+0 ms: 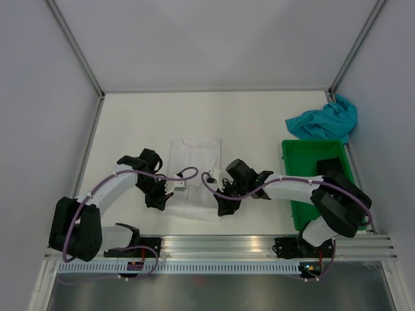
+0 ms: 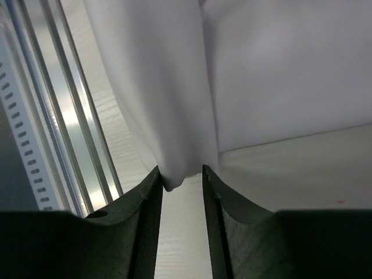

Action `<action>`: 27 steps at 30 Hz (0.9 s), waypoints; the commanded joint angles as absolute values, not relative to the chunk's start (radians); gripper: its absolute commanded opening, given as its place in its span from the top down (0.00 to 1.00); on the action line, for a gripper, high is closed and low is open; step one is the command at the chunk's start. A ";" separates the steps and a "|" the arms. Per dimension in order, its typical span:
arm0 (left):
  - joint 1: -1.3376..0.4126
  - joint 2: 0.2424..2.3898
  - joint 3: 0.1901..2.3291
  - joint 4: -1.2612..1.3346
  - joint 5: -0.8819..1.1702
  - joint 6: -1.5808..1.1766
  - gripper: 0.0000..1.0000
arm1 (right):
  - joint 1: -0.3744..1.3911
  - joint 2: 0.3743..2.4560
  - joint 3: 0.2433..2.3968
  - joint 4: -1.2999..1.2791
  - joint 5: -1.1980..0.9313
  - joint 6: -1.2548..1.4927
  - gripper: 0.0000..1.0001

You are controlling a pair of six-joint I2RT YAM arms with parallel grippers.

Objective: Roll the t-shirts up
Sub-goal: Roll the tshirt

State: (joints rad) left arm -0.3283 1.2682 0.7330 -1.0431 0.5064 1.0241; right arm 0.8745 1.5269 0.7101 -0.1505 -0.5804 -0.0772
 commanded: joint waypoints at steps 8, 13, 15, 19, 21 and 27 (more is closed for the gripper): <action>-0.308 1.305 0.770 -1.065 0.607 1.080 0.98 | 0.801 1.419 0.579 0.144 -0.624 0.092 0.46; -0.308 1.305 0.784 -1.066 0.614 1.066 0.98 | 0.804 1.290 0.441 0.316 -0.583 0.225 0.39; -0.308 1.304 0.785 -1.065 0.612 1.063 0.98 | 0.811 1.282 0.378 0.412 -0.519 0.270 0.34; -0.308 1.304 0.784 -1.065 0.615 1.058 0.98 | 0.847 1.331 0.362 0.509 -0.431 0.319 0.32; -0.308 1.304 0.782 -1.065 0.611 1.052 0.98 | 0.876 1.380 0.377 0.517 -0.404 0.319 0.32; -0.307 1.281 0.759 -1.066 0.595 1.037 0.98 | 0.881 1.422 0.380 0.572 -0.399 0.351 0.68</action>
